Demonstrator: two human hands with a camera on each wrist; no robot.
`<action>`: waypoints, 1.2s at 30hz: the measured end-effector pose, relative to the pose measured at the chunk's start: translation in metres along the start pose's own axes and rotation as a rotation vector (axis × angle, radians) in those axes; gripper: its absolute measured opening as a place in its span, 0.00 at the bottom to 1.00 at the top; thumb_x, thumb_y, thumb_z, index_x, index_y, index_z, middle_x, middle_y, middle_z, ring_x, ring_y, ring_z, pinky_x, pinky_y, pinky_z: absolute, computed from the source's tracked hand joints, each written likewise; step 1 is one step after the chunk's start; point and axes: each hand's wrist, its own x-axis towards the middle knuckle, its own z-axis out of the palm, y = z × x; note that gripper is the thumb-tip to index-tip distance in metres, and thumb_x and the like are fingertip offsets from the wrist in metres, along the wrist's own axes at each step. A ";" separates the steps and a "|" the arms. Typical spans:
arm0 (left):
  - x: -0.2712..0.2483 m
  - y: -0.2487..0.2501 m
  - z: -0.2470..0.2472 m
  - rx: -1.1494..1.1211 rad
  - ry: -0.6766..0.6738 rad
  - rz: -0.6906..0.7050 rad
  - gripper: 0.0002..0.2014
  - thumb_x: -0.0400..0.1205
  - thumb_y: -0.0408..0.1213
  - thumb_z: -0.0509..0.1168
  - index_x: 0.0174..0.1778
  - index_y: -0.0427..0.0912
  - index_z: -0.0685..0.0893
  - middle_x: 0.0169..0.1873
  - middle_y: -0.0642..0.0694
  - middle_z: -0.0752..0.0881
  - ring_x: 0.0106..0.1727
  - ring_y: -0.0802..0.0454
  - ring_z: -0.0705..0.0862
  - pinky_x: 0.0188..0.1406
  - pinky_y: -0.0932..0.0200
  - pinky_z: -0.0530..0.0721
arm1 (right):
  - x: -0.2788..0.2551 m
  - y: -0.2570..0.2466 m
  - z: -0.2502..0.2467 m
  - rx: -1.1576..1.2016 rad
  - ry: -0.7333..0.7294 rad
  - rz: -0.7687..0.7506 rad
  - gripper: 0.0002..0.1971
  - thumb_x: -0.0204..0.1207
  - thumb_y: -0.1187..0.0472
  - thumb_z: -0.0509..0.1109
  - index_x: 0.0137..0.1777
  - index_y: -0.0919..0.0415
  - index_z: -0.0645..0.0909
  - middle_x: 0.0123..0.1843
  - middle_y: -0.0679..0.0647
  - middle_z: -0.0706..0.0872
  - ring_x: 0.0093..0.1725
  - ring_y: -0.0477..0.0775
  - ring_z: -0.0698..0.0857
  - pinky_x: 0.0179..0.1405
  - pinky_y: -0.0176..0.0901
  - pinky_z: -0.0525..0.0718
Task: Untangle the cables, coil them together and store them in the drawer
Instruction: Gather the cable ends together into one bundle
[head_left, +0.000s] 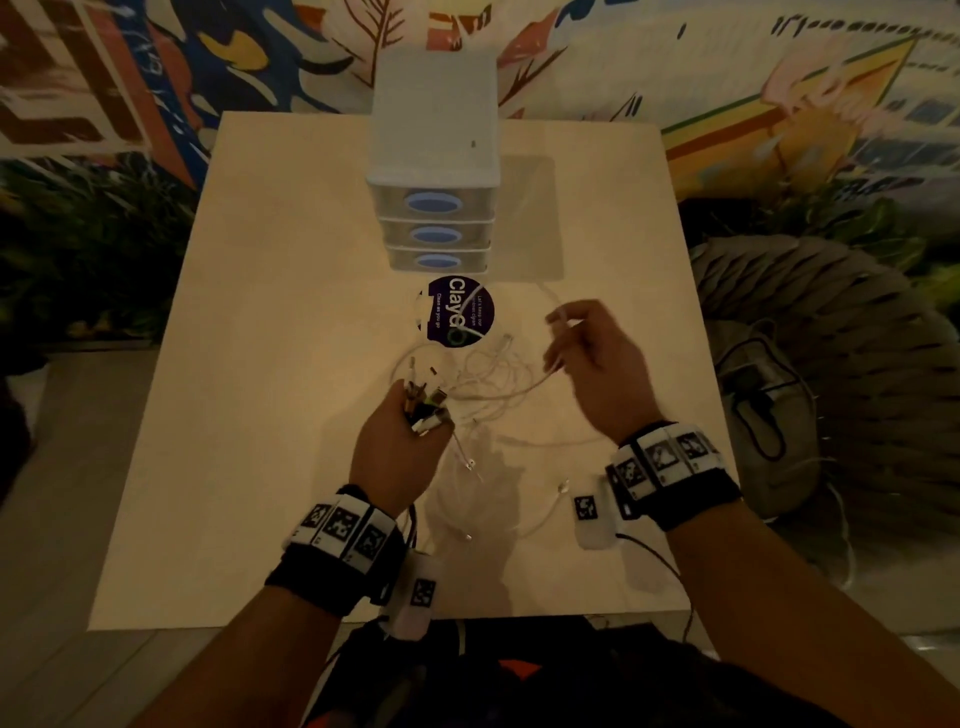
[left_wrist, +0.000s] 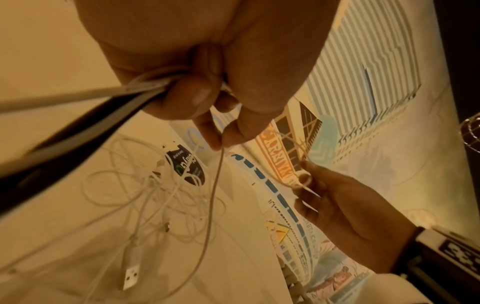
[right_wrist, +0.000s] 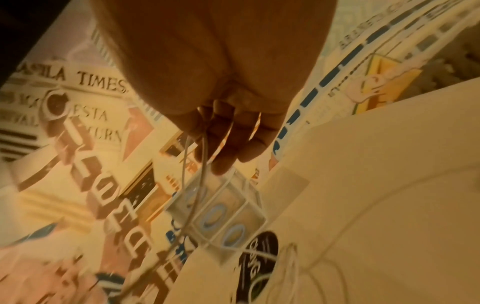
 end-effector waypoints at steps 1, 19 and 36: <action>0.002 -0.002 -0.003 -0.010 0.015 -0.020 0.07 0.83 0.34 0.70 0.53 0.45 0.80 0.40 0.62 0.82 0.41 0.64 0.81 0.43 0.68 0.76 | 0.005 0.005 -0.009 0.027 0.061 0.004 0.06 0.89 0.52 0.60 0.58 0.47 0.78 0.36 0.49 0.89 0.38 0.49 0.89 0.48 0.60 0.88; 0.007 0.031 -0.021 -0.454 -0.034 -0.146 0.19 0.88 0.57 0.59 0.47 0.46 0.84 0.43 0.45 0.94 0.15 0.59 0.63 0.20 0.61 0.65 | -0.034 -0.034 -0.021 -0.157 -0.342 -0.211 0.09 0.84 0.53 0.71 0.61 0.39 0.85 0.46 0.37 0.92 0.42 0.41 0.91 0.48 0.44 0.89; -0.009 0.051 -0.040 -0.561 -0.332 0.041 0.11 0.90 0.32 0.58 0.41 0.43 0.68 0.28 0.43 0.82 0.20 0.54 0.63 0.20 0.64 0.65 | 0.025 0.030 0.032 -0.371 -0.390 0.154 0.16 0.82 0.43 0.69 0.62 0.51 0.85 0.49 0.49 0.89 0.44 0.50 0.88 0.55 0.50 0.86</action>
